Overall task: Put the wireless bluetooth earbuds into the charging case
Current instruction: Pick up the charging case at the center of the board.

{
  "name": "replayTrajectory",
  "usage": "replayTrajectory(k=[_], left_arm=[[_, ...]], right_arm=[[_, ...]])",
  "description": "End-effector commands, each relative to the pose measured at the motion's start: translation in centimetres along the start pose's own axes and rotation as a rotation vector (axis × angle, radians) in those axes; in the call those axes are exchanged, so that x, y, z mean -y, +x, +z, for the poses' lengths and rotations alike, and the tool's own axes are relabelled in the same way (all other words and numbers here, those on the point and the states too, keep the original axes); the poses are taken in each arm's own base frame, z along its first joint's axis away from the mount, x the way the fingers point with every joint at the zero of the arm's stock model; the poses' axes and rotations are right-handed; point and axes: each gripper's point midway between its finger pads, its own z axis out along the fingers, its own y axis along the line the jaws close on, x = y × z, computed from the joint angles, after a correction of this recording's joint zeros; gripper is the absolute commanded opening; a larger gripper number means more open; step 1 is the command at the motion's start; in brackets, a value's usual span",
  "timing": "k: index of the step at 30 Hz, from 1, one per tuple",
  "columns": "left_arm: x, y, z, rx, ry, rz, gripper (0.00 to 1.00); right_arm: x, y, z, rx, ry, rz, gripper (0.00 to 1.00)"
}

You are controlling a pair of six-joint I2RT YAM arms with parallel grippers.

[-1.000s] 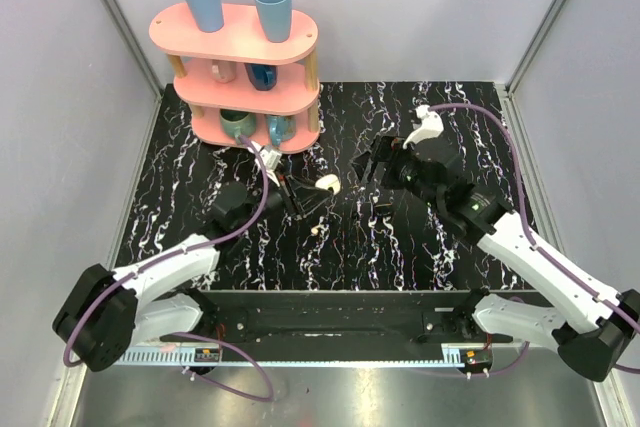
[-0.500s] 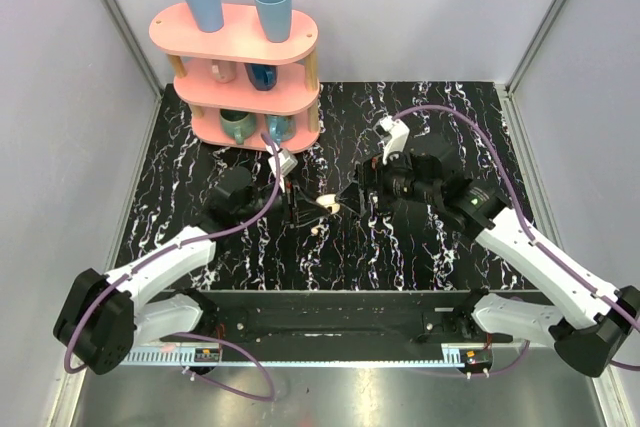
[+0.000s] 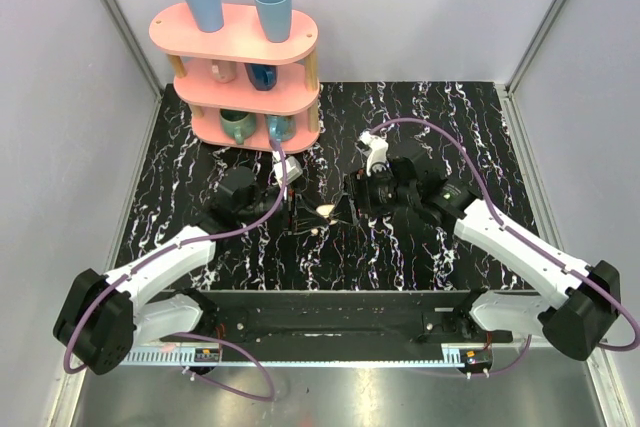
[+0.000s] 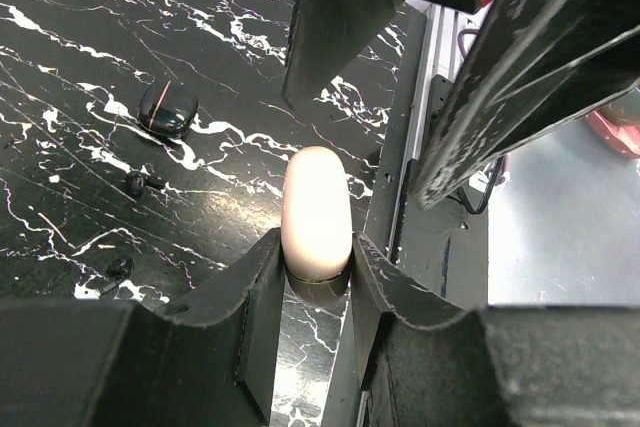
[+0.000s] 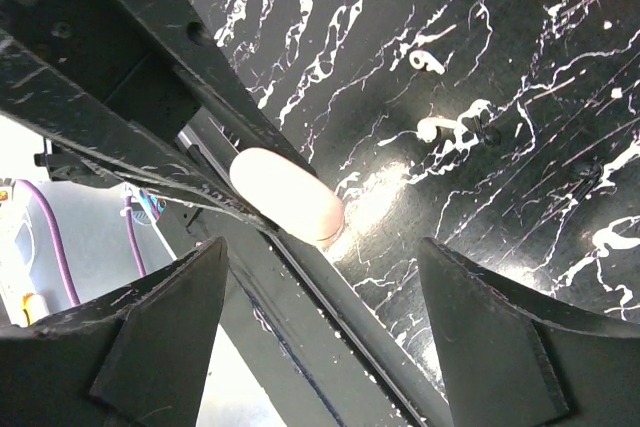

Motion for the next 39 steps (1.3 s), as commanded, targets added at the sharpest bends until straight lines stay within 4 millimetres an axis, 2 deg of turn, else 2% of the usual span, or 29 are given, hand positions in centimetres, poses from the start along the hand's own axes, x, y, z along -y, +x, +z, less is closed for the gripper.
replayTrajectory(k=[1,19,39], left_arm=[[1.2,-2.7,0.0,0.047,0.056,0.083,0.03],[2.4,-3.8,-0.3,0.086,0.098,0.095,0.04],[4.0,-3.0,-0.9,0.050,0.171,0.102,0.04]], right_arm=[[-0.6,-0.3,0.6,0.010,-0.045,0.005,0.85],[1.7,-0.2,1.7,0.026,0.060,0.063,0.85],[3.4,-1.2,2.5,0.071,0.158,0.110,0.89]])
